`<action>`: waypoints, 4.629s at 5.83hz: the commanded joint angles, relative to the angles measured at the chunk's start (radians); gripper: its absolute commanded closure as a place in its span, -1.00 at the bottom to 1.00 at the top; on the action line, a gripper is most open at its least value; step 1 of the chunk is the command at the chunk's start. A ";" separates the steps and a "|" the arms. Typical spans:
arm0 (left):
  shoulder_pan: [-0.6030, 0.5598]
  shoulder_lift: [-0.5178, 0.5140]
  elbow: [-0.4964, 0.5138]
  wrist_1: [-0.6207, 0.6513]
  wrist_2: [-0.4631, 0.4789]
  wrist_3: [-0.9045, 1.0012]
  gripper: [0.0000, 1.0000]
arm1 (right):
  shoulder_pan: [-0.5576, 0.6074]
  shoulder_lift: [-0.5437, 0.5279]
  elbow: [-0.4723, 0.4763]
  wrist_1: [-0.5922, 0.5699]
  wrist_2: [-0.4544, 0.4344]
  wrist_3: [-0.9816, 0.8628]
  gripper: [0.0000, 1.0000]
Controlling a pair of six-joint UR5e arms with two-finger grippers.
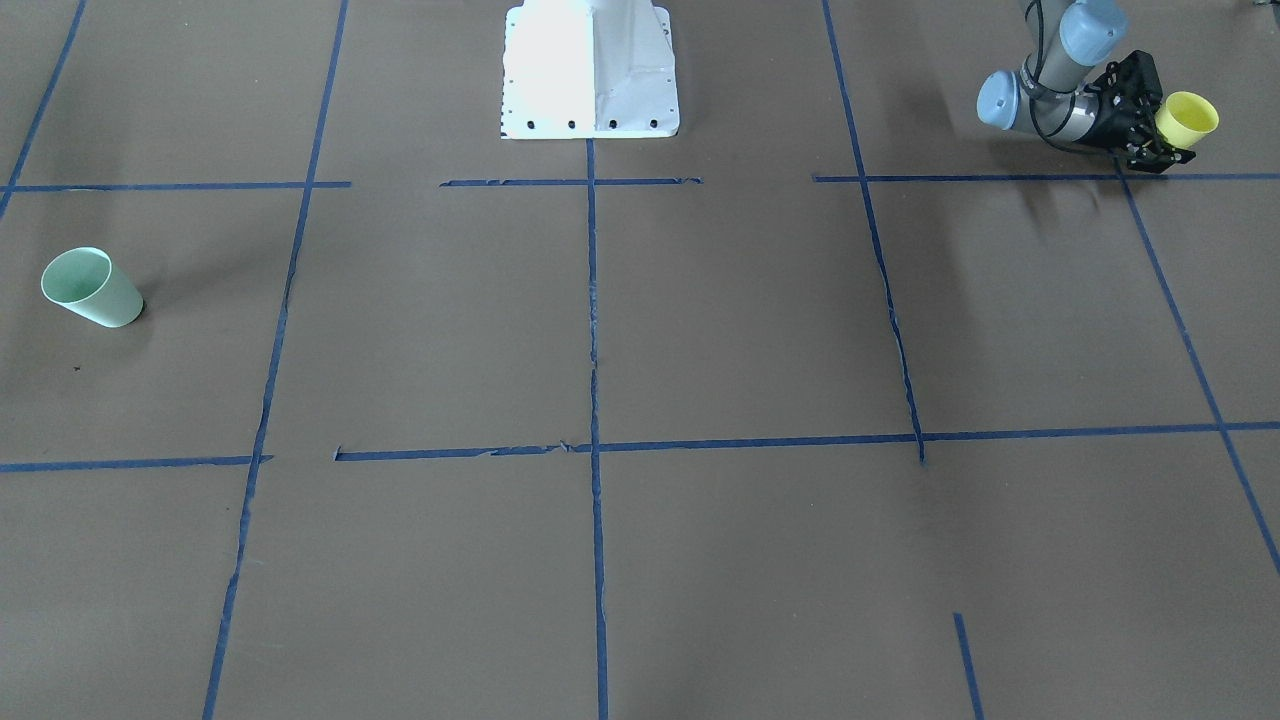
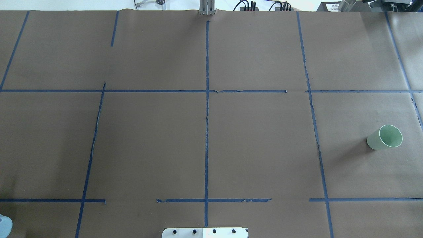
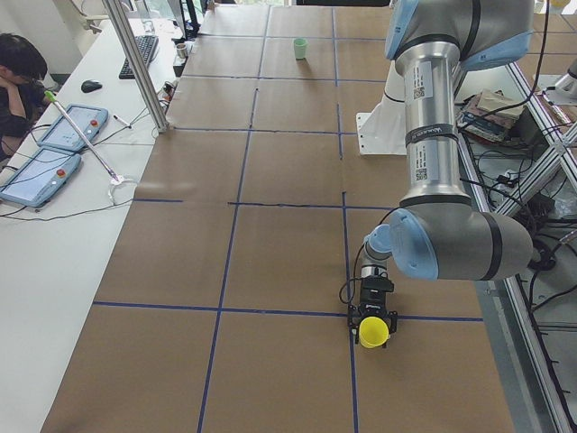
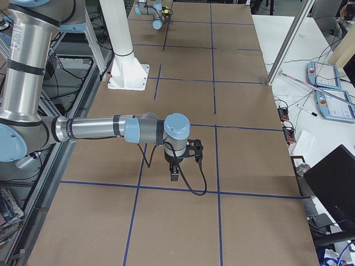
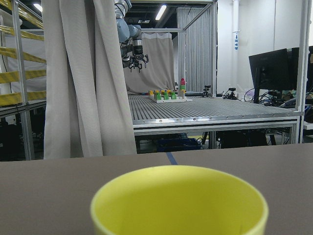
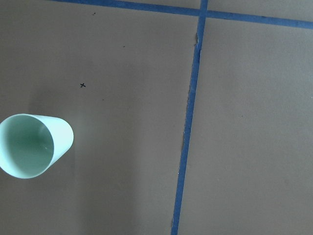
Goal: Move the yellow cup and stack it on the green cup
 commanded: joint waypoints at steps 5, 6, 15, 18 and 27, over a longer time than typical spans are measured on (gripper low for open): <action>-0.167 0.090 0.004 -0.103 0.228 0.217 -0.04 | 0.000 0.000 -0.003 -0.003 0.002 0.003 -1.00; -0.275 0.090 0.010 -0.167 0.318 0.317 -0.04 | 0.000 0.000 -0.004 -0.003 0.003 0.003 -1.00; -1.077 -0.190 0.424 -1.967 0.106 1.909 0.12 | 0.000 0.000 -0.029 -0.005 0.009 0.004 -1.00; -1.073 -0.533 0.383 -2.038 0.074 1.925 0.35 | 0.000 0.000 -0.029 -0.003 0.014 0.004 -1.00; -0.417 -1.032 0.294 -1.218 0.815 2.160 0.34 | -0.090 0.181 -0.026 0.061 0.009 0.220 -1.00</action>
